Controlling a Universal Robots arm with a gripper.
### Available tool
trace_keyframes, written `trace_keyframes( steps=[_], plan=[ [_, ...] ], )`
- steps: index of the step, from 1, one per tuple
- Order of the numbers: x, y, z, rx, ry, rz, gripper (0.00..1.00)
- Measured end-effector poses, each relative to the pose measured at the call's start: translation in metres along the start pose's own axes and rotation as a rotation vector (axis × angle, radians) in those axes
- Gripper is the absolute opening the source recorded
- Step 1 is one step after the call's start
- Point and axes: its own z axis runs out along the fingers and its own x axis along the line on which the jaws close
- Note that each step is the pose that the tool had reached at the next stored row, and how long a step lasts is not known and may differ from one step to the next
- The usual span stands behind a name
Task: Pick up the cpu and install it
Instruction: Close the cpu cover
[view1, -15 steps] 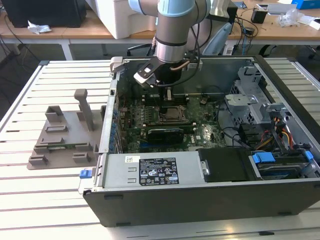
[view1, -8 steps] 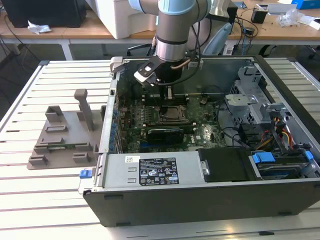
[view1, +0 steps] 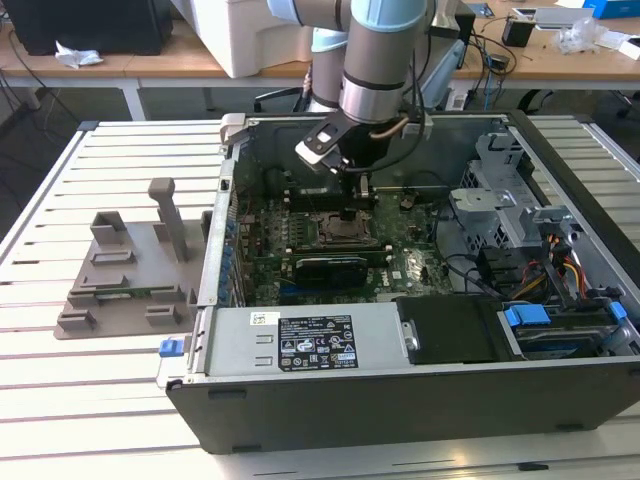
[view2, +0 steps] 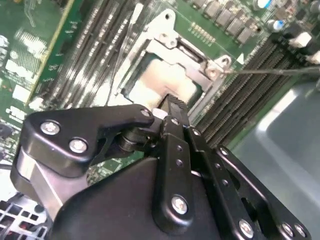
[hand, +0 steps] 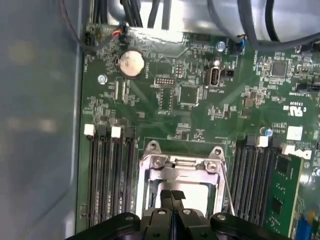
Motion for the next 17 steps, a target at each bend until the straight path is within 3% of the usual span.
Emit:
trace_keyframes(
  steps=[2, 4, 6, 7, 10, 16, 17],
  plan=[
    [-0.0074, -0.0004, 0.0002, 0.0001, 0.0001, 0.000, 0.11],
    [-0.0083, -0.0008, -0.0016, 0.0000, 0.0015, 0.000, 0.11],
    [-0.0084, -0.0015, -0.0105, -0.0001, 0.0019, 0.000, 0.11],
    [-0.0087, -0.0024, -0.0204, 0.0000, 0.0018, 0.000, 0.11],
    [-0.0089, -0.0037, -0.0357, 0.0000, 0.0018, 0.000, 0.11],
    [-0.0093, -0.0054, -0.0560, -0.0001, 0.0019, 0.000, 0.11],
    [-0.0094, -0.0061, -0.0641, -0.0001, 0.0020, 0.000, 0.11]
  ],
)
